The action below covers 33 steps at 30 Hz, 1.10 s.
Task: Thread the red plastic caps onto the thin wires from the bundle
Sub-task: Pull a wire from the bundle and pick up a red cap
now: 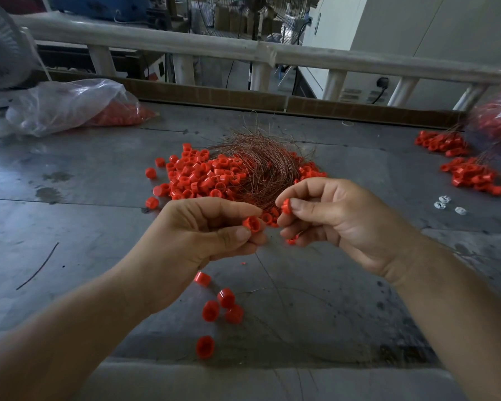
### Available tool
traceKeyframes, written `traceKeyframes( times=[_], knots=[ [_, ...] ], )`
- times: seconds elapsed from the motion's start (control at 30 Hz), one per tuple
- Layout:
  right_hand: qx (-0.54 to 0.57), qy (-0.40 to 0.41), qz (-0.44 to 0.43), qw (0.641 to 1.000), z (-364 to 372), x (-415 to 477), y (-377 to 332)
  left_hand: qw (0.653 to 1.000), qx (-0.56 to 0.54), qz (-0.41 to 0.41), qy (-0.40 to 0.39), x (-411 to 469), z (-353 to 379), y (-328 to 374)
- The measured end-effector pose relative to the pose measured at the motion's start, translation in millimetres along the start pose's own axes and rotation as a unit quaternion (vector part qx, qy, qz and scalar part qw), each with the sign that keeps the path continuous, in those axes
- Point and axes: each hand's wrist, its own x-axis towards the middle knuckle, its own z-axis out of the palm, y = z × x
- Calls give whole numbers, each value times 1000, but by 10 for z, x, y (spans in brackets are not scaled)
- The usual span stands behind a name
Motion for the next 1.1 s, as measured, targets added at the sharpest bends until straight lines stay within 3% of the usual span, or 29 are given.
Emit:
traceKeyframes(
  times=[0.3, 0.47, 0.6, 1.1],
  knots=[
    [20, -7, -36, 999, 47, -14, 15, 1000, 6, -3, 8, 6, 15, 17],
    [-77, 15, -101, 992, 157, -13, 54, 999, 14, 1, 31, 6, 21, 7],
    [-193, 44, -175, 965, 230, -27, 107, 999, 24, 4, 39, 2, 17, 11],
    [-208, 62, -205, 954, 293, -47, 119, 997, 62, 2, 38, 1, 26, 0]
  ],
)
